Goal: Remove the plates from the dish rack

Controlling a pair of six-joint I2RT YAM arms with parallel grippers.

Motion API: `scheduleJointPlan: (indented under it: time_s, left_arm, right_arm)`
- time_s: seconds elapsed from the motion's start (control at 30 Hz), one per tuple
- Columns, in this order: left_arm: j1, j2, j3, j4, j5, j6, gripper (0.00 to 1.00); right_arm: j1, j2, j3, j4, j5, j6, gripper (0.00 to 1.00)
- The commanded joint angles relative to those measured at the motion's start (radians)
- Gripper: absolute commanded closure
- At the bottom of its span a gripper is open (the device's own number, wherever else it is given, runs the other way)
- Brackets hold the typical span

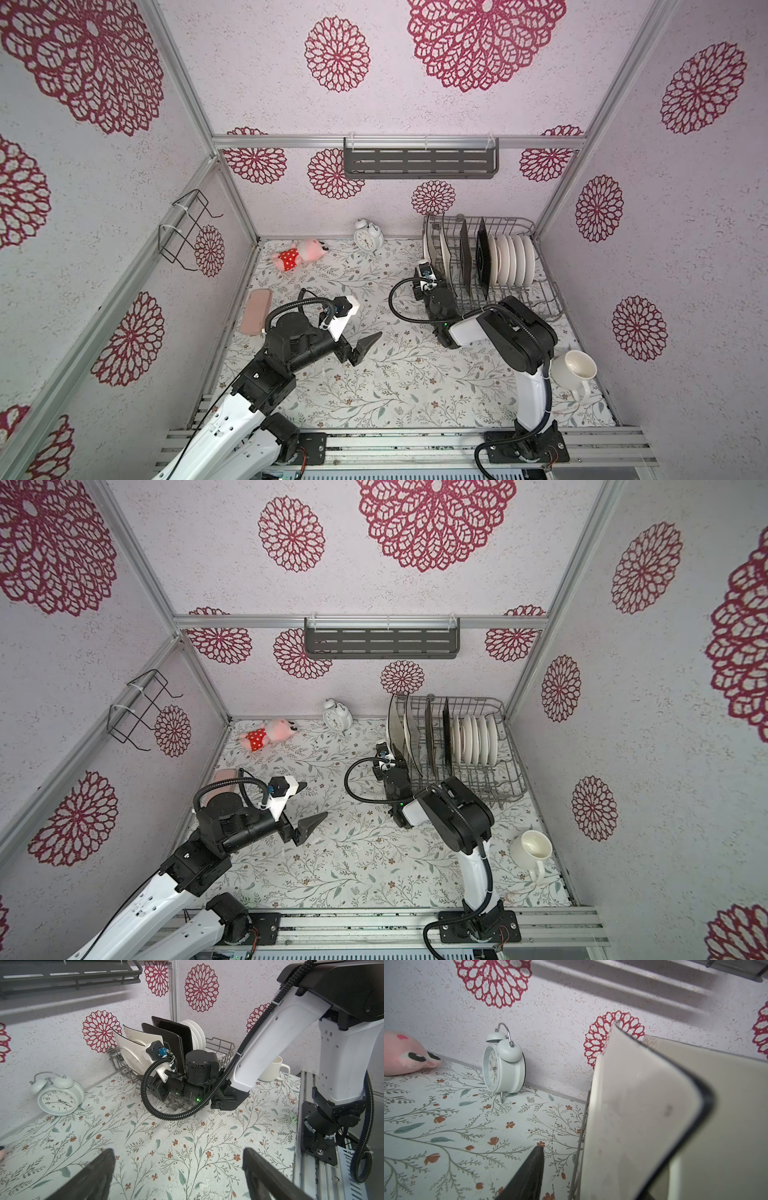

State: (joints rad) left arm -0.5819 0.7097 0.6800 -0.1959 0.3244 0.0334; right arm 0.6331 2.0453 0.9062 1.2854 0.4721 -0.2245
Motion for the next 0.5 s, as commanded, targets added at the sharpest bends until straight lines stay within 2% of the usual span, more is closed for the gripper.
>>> scheduleJointPlan:
  time_s: [0.0, 0.47]
  left_arm:
    - [-0.007, 0.012, -0.007, 0.022, 0.001, 0.026, 0.03]
    - [-0.006, 0.024, 0.001, 0.039, -0.011, 0.029, 0.03]
  right_arm:
    - [-0.008, 0.012, 0.028, 0.054, 0.023, 0.017, 0.51]
    - [-0.022, 0.039, 0.052, 0.062, 0.025, 0.014, 0.64]
